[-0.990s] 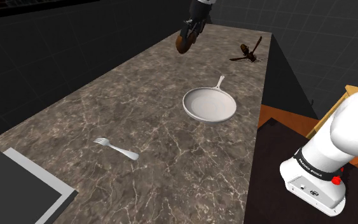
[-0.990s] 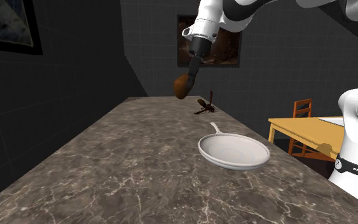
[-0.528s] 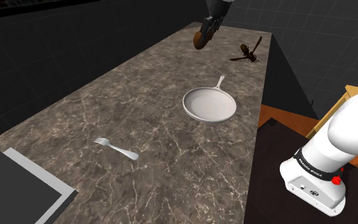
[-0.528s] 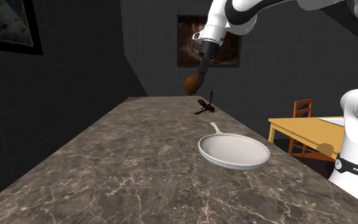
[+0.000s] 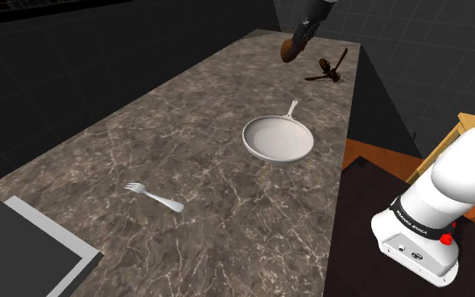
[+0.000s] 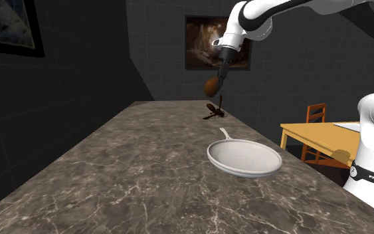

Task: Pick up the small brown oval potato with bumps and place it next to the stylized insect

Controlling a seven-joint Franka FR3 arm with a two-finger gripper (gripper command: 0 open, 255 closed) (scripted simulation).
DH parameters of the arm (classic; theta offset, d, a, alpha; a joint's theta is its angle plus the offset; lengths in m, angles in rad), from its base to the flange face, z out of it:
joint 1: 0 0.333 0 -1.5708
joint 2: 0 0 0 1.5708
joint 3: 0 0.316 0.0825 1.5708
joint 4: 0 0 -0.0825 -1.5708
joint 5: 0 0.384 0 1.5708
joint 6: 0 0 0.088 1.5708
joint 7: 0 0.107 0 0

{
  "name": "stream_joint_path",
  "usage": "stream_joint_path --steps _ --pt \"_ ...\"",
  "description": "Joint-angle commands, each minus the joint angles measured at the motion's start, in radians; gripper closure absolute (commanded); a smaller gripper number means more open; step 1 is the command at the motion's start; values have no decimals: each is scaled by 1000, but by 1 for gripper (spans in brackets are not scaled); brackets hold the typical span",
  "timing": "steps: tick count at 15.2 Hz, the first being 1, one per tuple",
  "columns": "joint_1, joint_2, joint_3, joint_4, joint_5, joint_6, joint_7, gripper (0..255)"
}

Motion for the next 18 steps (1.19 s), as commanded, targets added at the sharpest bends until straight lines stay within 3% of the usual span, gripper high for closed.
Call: stream_joint_path --steps 1,10,18 --pt "-21 4 -32 9 7 -14 -56 255" --pt "-111 65 -164 90 44 -82 -283 255" --pt "-203 193 -271 247 107 -168 -485 255"
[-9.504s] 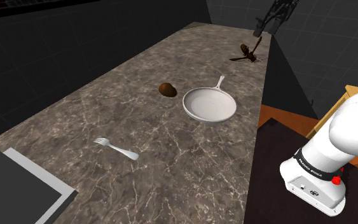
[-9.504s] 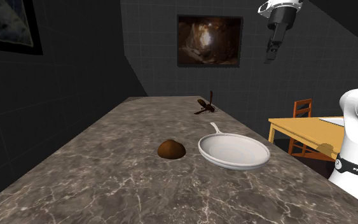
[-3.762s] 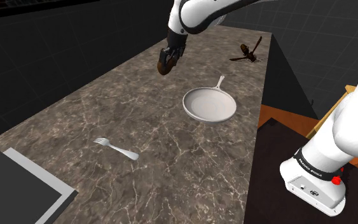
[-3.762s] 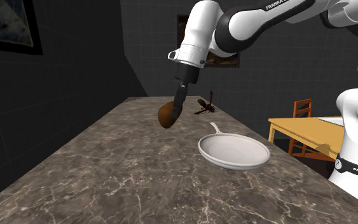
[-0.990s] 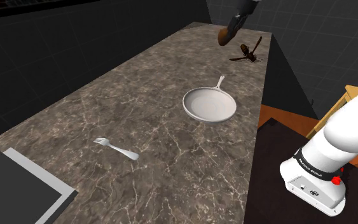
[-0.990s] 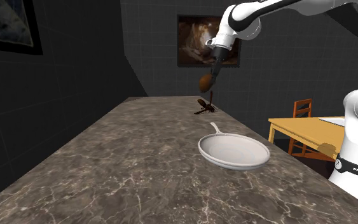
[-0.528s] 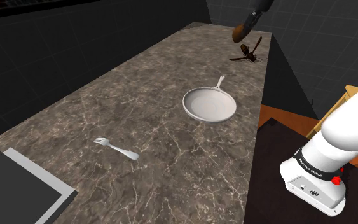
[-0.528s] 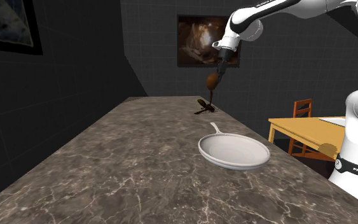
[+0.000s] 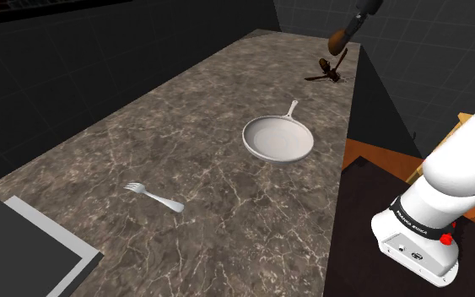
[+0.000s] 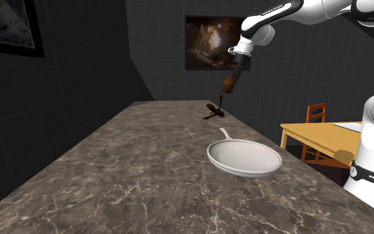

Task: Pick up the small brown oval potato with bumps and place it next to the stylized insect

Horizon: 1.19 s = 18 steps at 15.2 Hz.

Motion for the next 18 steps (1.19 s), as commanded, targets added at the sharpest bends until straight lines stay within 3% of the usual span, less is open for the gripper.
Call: stream_joint_path --steps 1,4,18 --pt "-25 33 -22 43 17 -25 -47 255" --pt "-66 97 -52 122 49 -65 -114 255" --pt "-62 119 -44 -38 80 106 -169 255"
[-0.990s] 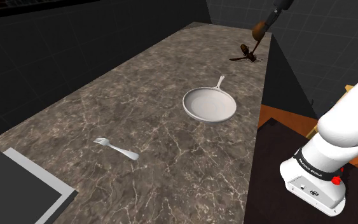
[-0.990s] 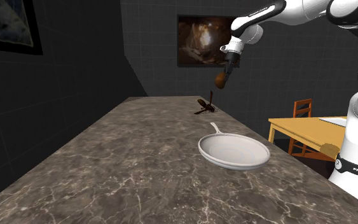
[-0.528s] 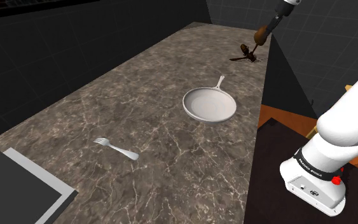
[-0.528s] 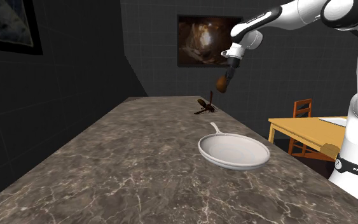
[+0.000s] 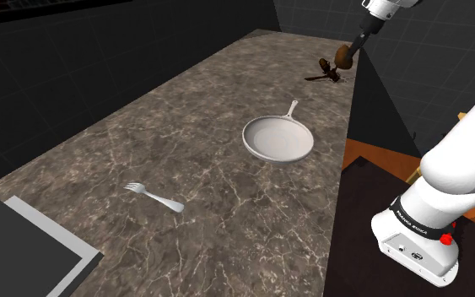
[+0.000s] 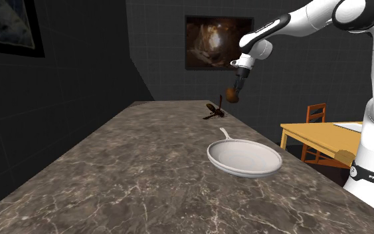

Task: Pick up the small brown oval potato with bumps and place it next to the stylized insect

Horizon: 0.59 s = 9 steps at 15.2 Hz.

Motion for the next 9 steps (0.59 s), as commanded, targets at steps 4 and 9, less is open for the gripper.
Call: stream_joint_path --steps 4,9 --pt "1 13 4 -52 17 61 -23 255" --pt "0 35 8 -92 39 117 -49 255"
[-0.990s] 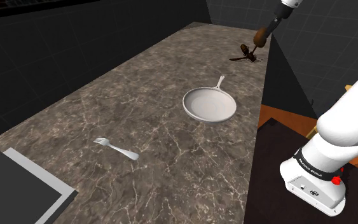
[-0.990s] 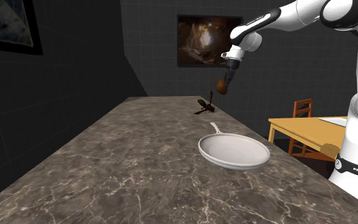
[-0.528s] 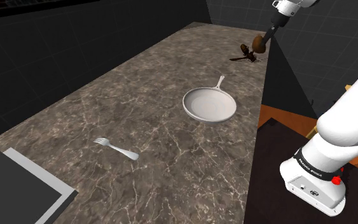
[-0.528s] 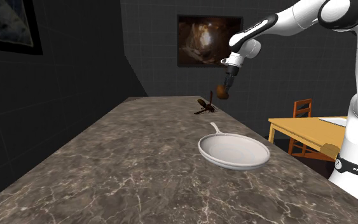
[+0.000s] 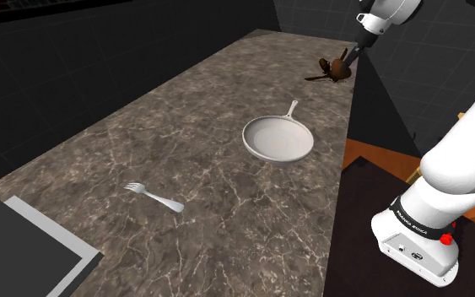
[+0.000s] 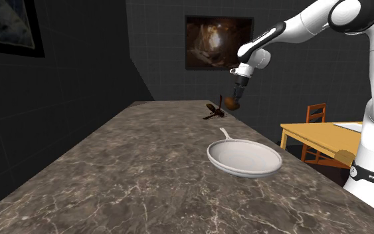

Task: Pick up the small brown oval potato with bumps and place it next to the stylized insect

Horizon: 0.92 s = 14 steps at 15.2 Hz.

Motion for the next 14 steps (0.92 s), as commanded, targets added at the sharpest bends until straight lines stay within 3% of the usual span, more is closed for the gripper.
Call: stream_joint_path --steps 1,14 --pt "-2 9 1 -16 9 22 -13 255" --pt "-12 91 22 -88 88 157 -93 255"
